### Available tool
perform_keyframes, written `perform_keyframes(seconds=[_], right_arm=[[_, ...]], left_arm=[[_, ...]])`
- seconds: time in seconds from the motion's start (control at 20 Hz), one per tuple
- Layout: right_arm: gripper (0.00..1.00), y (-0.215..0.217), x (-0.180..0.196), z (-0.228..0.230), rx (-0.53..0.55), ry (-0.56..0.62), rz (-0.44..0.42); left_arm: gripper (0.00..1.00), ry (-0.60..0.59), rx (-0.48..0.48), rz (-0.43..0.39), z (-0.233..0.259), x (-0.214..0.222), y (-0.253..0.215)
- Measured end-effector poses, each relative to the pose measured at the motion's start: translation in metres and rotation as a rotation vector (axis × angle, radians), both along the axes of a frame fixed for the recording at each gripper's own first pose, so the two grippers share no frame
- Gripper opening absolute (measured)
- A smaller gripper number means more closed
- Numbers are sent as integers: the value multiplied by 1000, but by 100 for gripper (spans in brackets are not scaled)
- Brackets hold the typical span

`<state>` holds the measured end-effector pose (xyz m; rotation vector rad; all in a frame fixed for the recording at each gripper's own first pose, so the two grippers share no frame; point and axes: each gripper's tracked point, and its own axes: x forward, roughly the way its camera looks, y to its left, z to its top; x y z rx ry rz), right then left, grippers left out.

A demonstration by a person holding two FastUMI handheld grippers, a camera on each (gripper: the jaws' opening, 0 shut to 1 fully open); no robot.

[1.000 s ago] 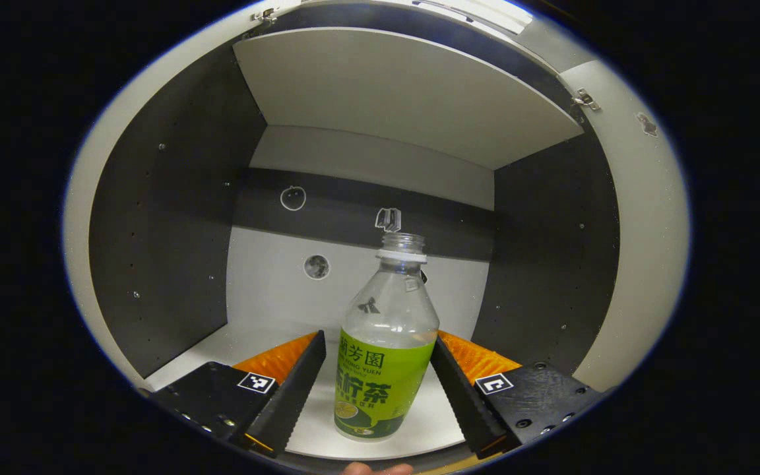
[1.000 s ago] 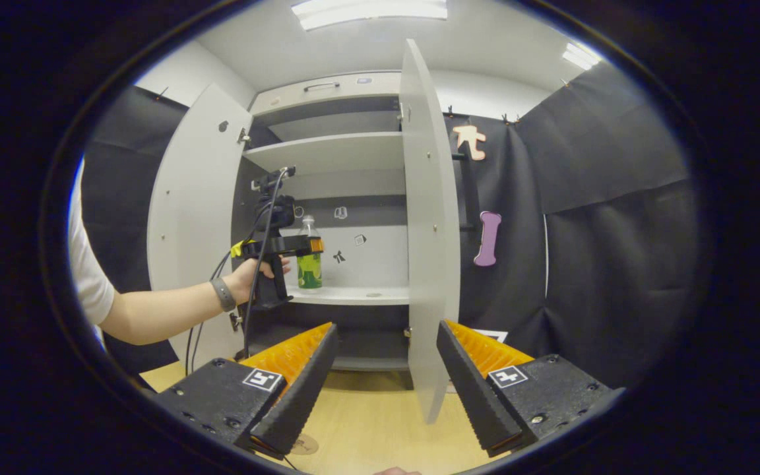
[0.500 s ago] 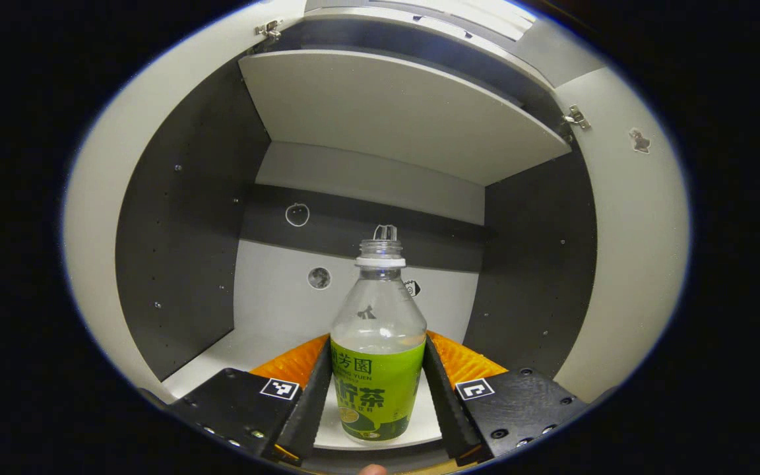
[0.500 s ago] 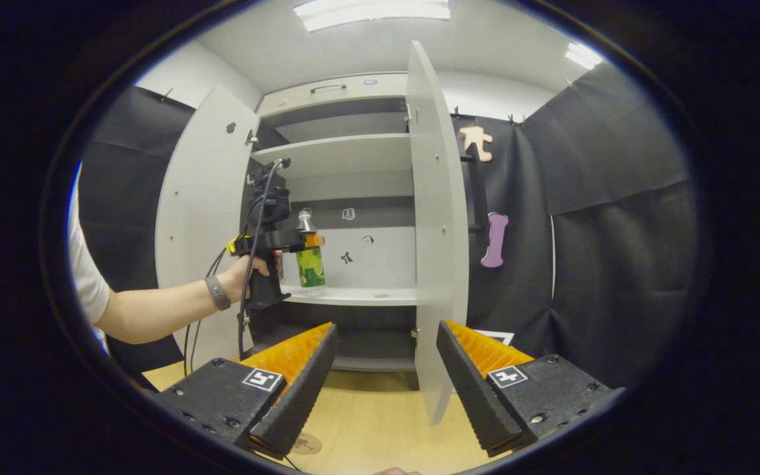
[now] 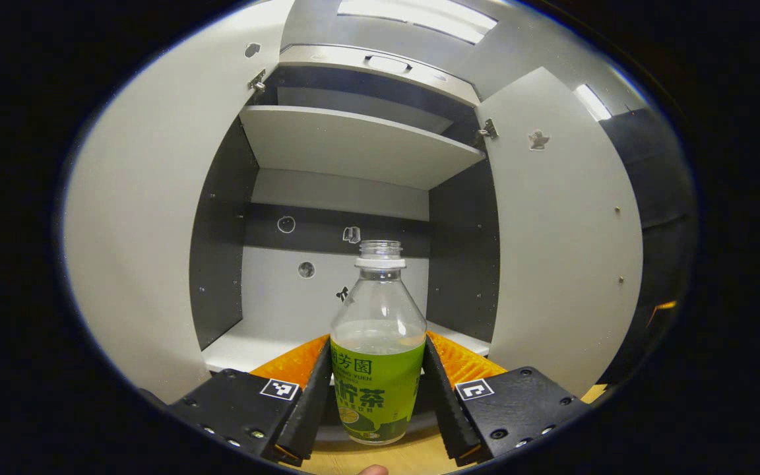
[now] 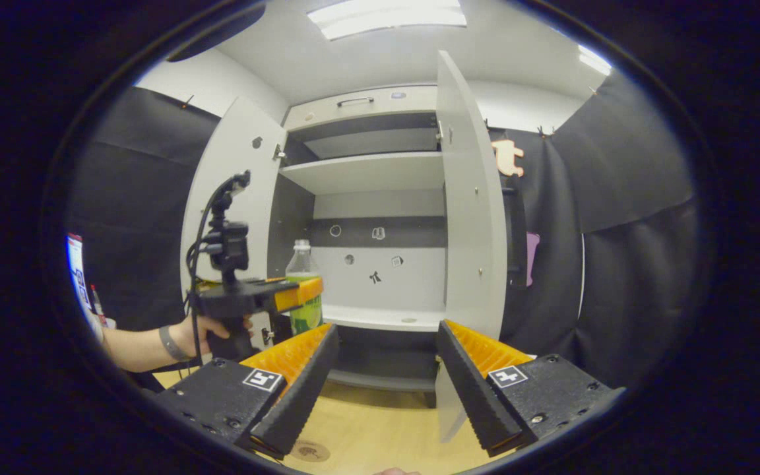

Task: Grasp the bottle in the cabinet with the left hand and place it on the coaster, then close the right door with the right hand and the left door with the left hand.

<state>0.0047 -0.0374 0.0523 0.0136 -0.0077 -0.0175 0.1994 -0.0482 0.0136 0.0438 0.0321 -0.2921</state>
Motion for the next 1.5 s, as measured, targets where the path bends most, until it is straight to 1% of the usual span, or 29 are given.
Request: perform_keyframes(seconds=[0.15, 0.2, 0.25, 0.3, 0.4, 0.45, 0.5, 0.55, 0.6, 0.65, 0.75, 0.9, 1.05, 1.2, 1.35, 1.4, 1.5], right_arm=[[98, 9, 3, 25, 30, -39, 8], [100, 12, 3, 32, 39, -52, 13], [98, 12, 3, 39, 36, -66, 9], [98, 11, 3, 43, 28, -73, 1], [98, 10, 2, 47, 18, -81, -11], [98, 9, 1, 47, 20, -82, -18], [98, 8, 0, 46, 27, -78, -25], [94, 8, -2, 45, 35, -73, -30], [98, 6, -3, 44, 45, -69, -36], [99, 5, -3, 42, 52, -63, -43], [98, 1, -5, 39, 51, -48, -57], [98, -1, -7, 35, 46, -35, -74], [98, -2, -8, 26, 35, -11, -86], [98, -7, -8, 24, 14, -4, -106], [98, -9, -8, 16, -4, 11, -119], [98, -8, -7, 13, -10, 22, -118], [98, -4, -6, 6, -4, 39, -108]], left_arm=[[71, -4, 38, 23, -32, -43, 6], [71, -1, 44, 24, -44, -57, 5], [75, -5, 49, 20, -55, -69, 3], [71, -7, 54, 27, -65, -81, 3], [71, 0, 37, 37, -89, -104, 1], [67, 3, 22, 31, -100, -114, -4], [71, 4, 19, 27, -111, -125, -8], [71, 10, 26, 25, -123, -133, -12], [71, 17, 40, 20, -135, -140, -17], [71, 23, 56, 17, -147, -147, -22], [71, 9, 68, 0, -163, -158, -32], [70, 24, 75, -26, -185, -169, -42], [70, 74, 80, -3, -211, -176, -45], [71, 120, 75, 30, -231, -179, -37], [70, 140, 62, 89, -245, -183, -22], [70, 122, 42, 98, -241, -184, -20], [70, 137, 28, 94, -246, -187, -22]])
